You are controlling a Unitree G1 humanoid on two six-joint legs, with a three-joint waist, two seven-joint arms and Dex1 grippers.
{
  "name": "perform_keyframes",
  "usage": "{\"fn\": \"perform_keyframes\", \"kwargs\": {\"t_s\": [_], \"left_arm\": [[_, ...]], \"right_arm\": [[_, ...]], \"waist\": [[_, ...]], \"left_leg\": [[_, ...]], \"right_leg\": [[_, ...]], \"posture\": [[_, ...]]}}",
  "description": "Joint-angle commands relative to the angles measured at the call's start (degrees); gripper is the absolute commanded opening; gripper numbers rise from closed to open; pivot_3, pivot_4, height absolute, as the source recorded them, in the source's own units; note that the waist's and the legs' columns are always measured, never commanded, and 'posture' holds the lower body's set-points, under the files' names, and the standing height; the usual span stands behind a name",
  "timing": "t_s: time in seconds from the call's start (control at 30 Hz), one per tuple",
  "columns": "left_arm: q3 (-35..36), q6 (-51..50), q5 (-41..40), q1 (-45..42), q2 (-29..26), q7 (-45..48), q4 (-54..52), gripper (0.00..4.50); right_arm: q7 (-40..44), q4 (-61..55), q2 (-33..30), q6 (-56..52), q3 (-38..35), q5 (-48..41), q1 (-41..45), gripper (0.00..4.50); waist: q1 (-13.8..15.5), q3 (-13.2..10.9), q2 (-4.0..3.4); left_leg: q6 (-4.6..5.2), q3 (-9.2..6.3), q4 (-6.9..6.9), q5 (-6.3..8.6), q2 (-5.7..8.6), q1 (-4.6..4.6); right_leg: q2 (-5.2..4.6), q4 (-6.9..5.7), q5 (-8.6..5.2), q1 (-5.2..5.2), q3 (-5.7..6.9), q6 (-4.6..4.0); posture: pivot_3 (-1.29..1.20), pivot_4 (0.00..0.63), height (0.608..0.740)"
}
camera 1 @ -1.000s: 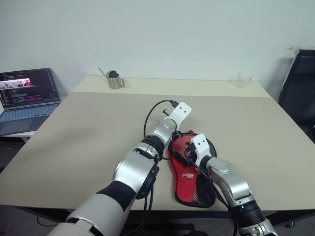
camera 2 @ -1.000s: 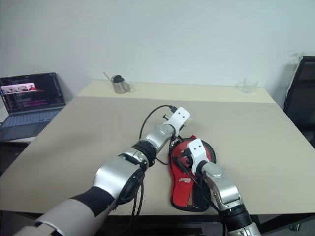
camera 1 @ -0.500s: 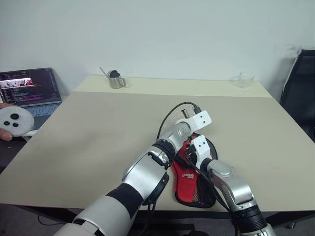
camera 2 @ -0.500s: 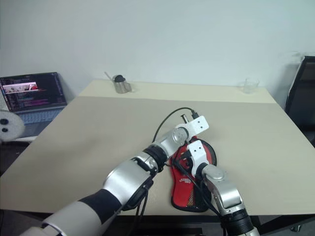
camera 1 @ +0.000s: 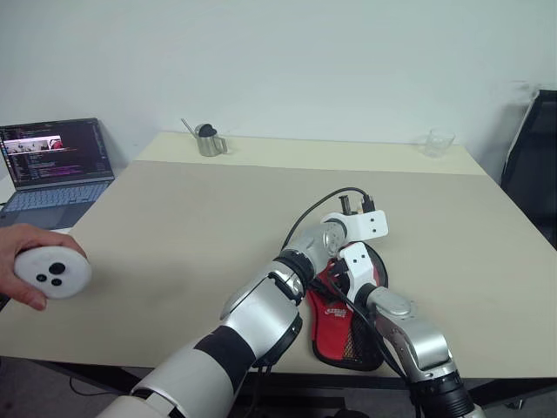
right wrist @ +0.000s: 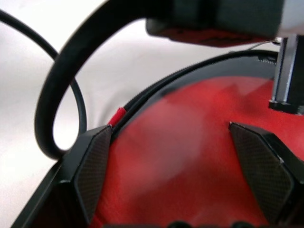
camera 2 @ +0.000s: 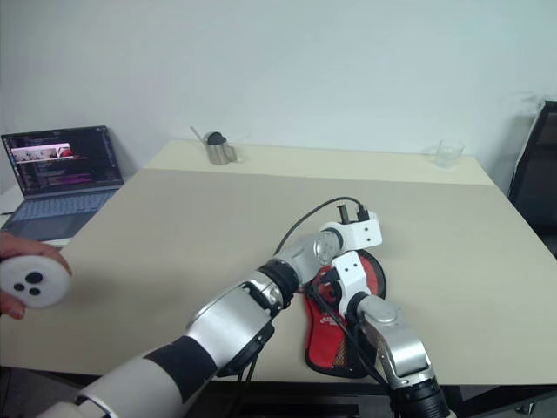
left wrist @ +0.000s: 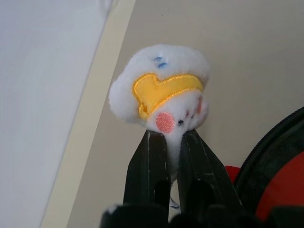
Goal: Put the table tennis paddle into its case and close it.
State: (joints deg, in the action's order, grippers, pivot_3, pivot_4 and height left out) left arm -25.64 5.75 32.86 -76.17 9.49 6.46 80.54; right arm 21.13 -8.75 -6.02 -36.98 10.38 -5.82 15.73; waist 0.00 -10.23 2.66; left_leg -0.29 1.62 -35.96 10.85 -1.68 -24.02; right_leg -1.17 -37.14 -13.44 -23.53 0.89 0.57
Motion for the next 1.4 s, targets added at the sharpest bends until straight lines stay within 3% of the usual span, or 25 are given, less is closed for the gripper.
{"fn": "perform_keyframes", "kwargs": {"t_s": [0.03, 0.23, 0.6, 1.0, 1.2, 1.4], "left_arm": [[-1.95, 3.04, 1.03, 0.66, 11.11, -0.25, -1.71, 0.0], [0.54, 0.64, -2.31, 1.39, 12.36, 1.54, -1.72, 0.0], [0.74, -1.82, -3.78, 1.9, 9.91, 3.77, -1.67, 3.71], [11.24, -3.3, -13.08, -1.78, 2.27, 11.35, -2.86, 3.71], [16.41, -2.26, -17.56, -4.84, -6.96, 19.76, -4.51, 3.71], [18.75, -1.82, -19.64, -4.91, -12.69, 25.69, -5.72, 3.71]], "right_arm": [[0.17, 3.28, 0.93, -5.15, 2.07, -1.14, -2.38, 4.31], [0.07, 3.02, 1.08, -5.51, 1.91, -1.12, -2.73, 4.31], [1.12, 4.6, 0.02, -4.2, 1.46, -0.62, -1.26, 4.31], [7.1, 0.5, -7.15, -5.91, -1.25, -4.32, 0.48, 4.31], [8.56, 1.78, -10.14, -4.35, -3.0, -5.19, 1.95, 4.31], [9.16, 3.58, -10.76, -2.44, -3.87, -5.0, 2.24, 4.31]], "waist": [[0.0, 0.03, -0.02], [-0.02, 0.09, -0.07], [-0.11, 0.1, -0.08], [-0.12, 0.1, -0.09], [-0.15, 0.09, -0.1], [-0.3, 0.09, -0.13]], "left_leg": [[0.02, 0.0, 0.0, 0.03, 0.0, -0.02], [0.05, 0.0, 0.0, 0.1, -0.01, -0.03], [0.06, 0.02, -0.01, 0.1, -0.02, -0.01], [0.07, 0.05, 0.0, 0.12, 0.01, -0.05], [0.08, 0.07, -0.03, 0.12, 0.03, -0.06], [0.08, 0.08, 0.05, 0.12, -0.01, -0.01]], "right_leg": [[0.0, 0.04, 0.0, 0.01, 0.0, 0.0], [0.0, 0.09, 0.0, 0.01, 0.0, 0.01], [0.02, 0.07, 0.01, 0.01, 0.01, 0.02], [0.07, 0.1, 0.01, 0.0, 0.04, 0.03], [0.1, 0.08, 0.02, -0.02, 0.07, 0.04], [0.13, 0.08, 0.01, -0.02, 0.05, 0.03]], "posture": [[0.0, 0.15, 0.74], [0.0, 0.15, 0.74], [0.0, 0.15, 0.74], [0.0, 0.15, 0.74], [0.0, 0.15, 0.74], [0.0, 0.15, 0.74]]}}
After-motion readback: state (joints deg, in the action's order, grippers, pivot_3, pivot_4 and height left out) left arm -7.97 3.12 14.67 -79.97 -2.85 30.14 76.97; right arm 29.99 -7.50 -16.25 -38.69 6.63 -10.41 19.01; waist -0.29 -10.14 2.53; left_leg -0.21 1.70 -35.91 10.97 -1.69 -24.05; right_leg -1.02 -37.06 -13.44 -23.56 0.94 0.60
